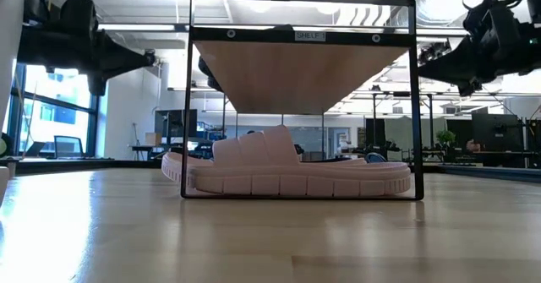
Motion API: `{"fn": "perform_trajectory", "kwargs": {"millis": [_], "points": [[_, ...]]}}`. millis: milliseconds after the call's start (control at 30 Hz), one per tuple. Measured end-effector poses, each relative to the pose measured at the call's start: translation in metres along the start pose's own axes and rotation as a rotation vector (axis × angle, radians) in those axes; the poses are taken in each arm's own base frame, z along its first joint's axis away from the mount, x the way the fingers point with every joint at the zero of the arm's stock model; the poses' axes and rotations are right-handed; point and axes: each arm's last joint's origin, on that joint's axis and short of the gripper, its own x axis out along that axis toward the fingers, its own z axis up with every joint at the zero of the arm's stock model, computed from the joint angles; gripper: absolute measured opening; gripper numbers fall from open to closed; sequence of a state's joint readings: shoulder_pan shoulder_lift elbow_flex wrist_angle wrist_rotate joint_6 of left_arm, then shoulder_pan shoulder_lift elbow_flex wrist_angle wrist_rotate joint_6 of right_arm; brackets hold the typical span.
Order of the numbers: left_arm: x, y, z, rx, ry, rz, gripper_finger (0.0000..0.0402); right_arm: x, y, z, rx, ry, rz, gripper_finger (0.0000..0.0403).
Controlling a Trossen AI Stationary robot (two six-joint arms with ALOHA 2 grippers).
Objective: Pick and place slides into the shelf
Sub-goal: Return to Home Position
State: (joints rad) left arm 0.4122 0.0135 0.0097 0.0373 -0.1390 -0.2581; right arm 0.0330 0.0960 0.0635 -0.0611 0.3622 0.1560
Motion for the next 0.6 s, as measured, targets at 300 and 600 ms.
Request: {"fn": "perform_trajectory", "kwargs": {"millis": [300,600], "points": [[0.0000,0.0000,0.0000,0.000,0.000,0.000,0.0003,0.0000,-0.0005,-0.0031,-0.012,0.030,-0.004,0.0000],[0.0000,0.0000,0.0000,-0.001,0.000,0.000,0.0003,-0.0001,-0.0004,-0.0031,-0.012,0.031,-0.002,0.0000]]}}
